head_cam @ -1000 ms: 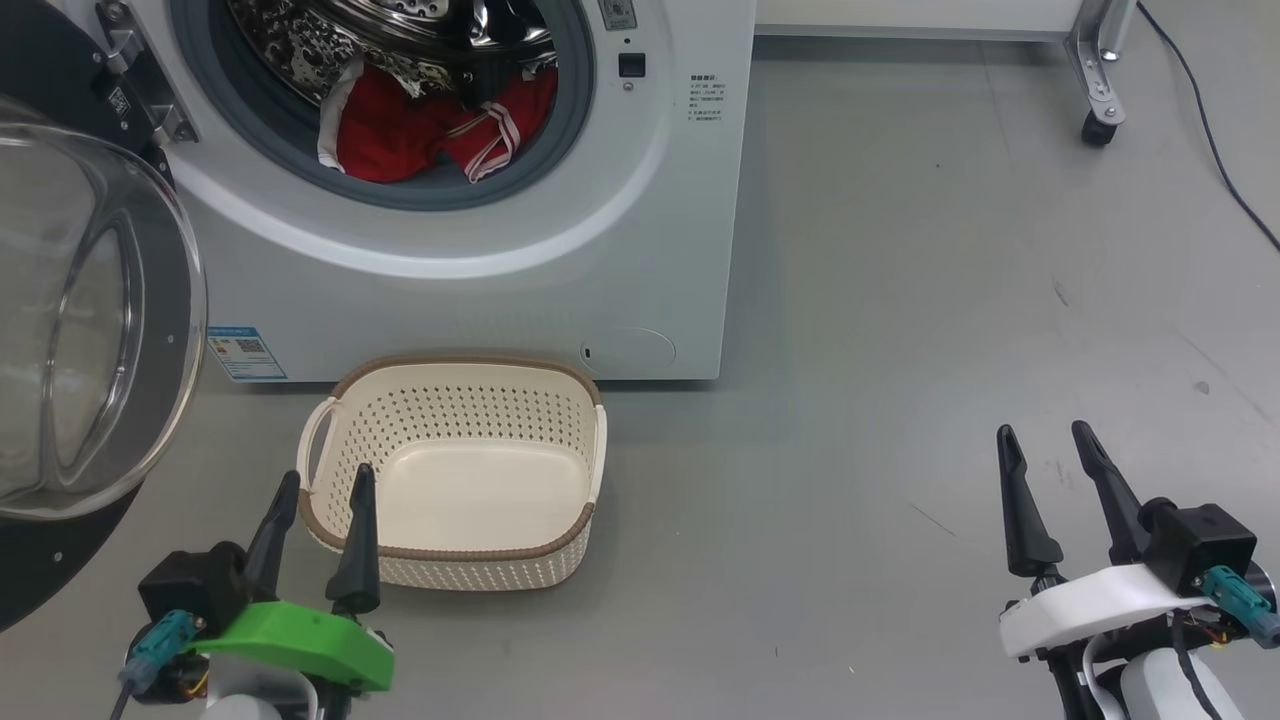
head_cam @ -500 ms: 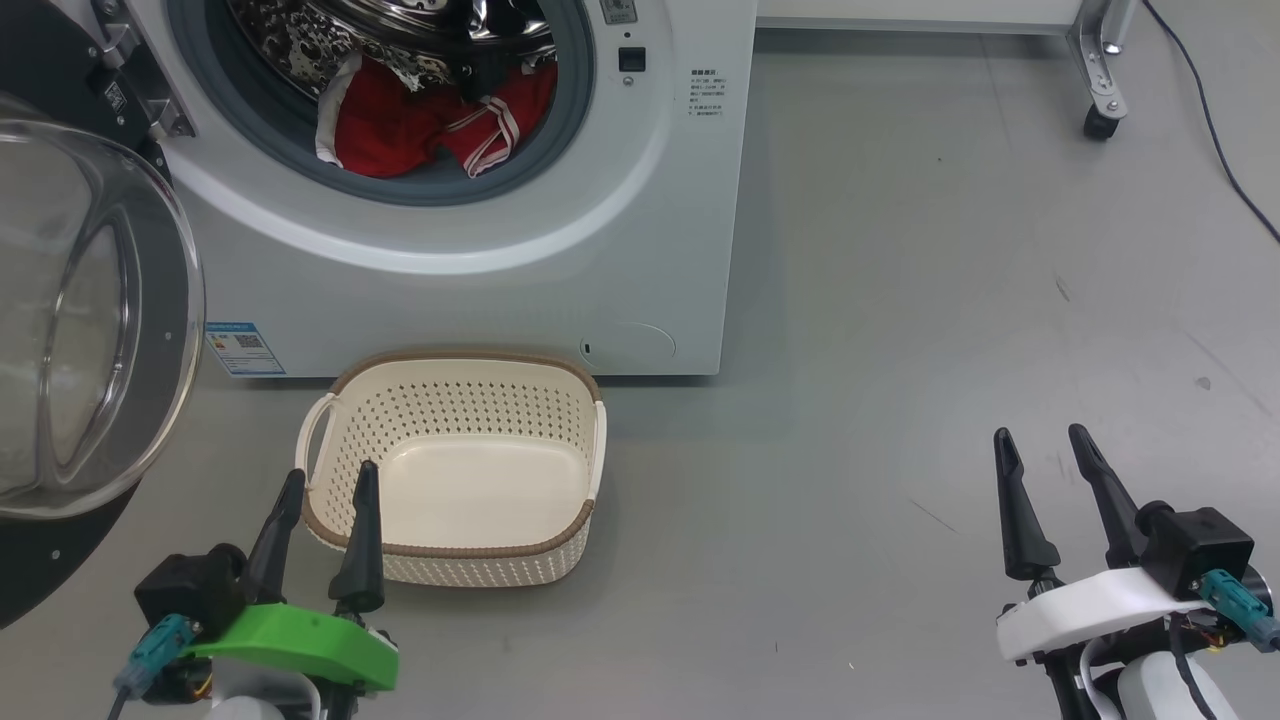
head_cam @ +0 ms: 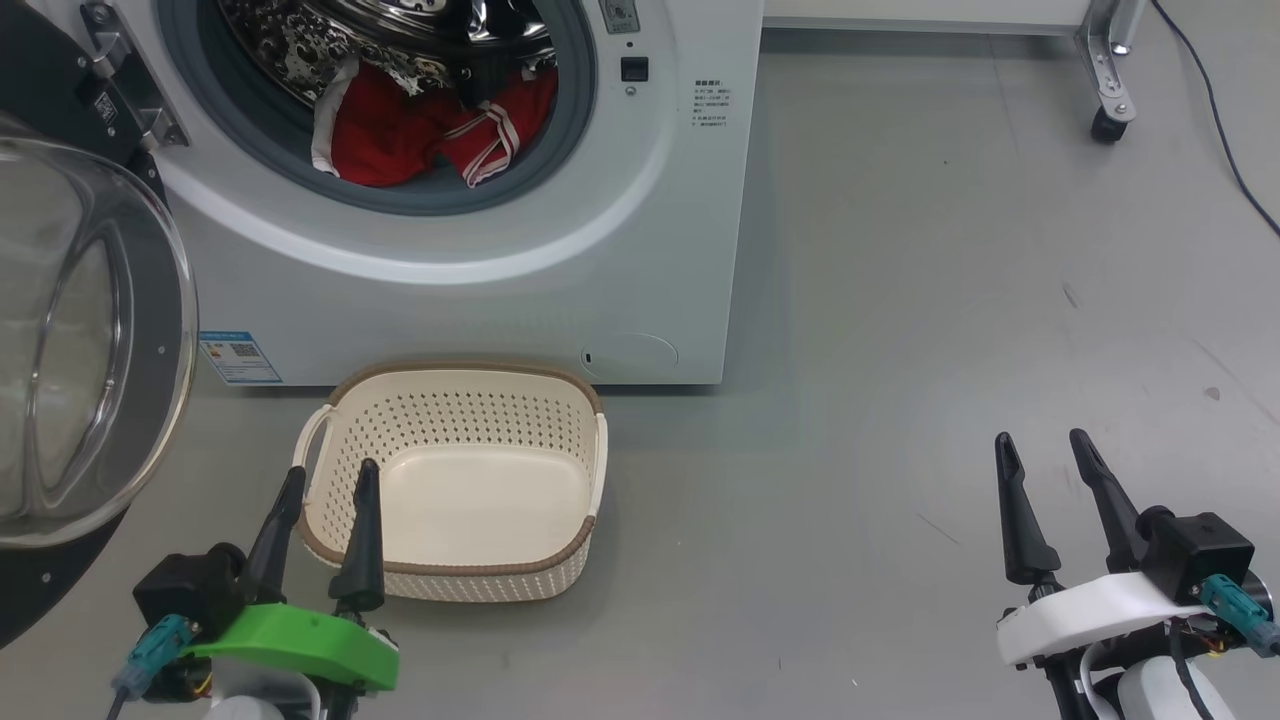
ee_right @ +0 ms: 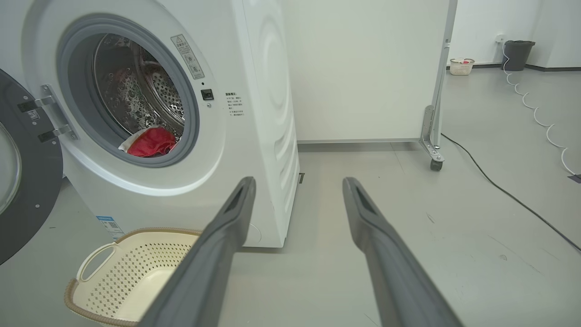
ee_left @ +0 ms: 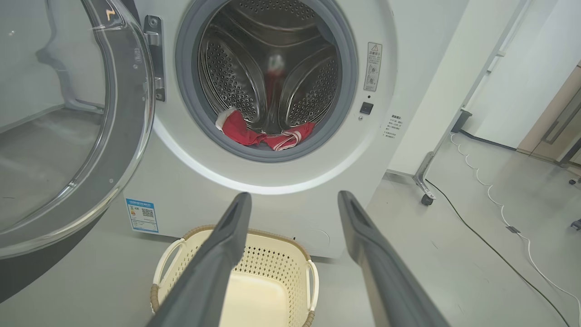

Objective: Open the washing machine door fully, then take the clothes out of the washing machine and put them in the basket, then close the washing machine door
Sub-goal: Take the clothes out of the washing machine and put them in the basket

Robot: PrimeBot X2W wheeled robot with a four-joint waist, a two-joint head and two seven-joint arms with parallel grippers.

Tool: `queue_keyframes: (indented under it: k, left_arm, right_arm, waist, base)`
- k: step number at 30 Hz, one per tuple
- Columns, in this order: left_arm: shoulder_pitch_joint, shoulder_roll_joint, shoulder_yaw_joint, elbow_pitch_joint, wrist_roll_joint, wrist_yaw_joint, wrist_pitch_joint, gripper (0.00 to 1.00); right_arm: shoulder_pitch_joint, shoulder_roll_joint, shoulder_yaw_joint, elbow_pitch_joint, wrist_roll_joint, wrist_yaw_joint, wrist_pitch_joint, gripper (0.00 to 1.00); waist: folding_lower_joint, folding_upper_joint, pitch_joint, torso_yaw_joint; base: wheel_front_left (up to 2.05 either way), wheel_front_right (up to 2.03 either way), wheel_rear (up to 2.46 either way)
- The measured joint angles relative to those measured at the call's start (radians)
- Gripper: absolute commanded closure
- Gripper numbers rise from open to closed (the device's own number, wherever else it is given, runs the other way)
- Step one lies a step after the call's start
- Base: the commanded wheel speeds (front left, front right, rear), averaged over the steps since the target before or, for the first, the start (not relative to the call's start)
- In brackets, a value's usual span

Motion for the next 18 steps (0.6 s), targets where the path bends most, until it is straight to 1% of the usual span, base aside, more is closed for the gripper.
queue_keyframes:
  k: [2,7,18]
  left_arm:
    - [0.0,0.0,-0.001,-0.001,0.0,0.0,0.0,0.0]
    - [0.0,0.002,-0.001,-0.006,0.0,0.0,0.0,0.0]
    - [0.0,0.02,-0.002,-0.01,0.019,0.002,0.0,0.0]
  right_arm:
    - [0.0,0.0,0.0,0.0,0.0,0.006,0.0,0.0]
    - [0.0,0.002,-0.001,0.0,-0.001,0.006,0.0,0.0]
    - [0.0,0.004,-0.002,0.001,-0.001,0.007,0.0,0.0]
  waist:
    - [0.0,0.0,0.001,0.001]
    - [0.0,0.0,0.005,0.004]
    - [0.0,0.0,0.008,0.011]
  base:
    - [0.98,-0.98,0.0]
    - [1.12,-1.12,0.0]
    - [1.34,-1.34,0.0]
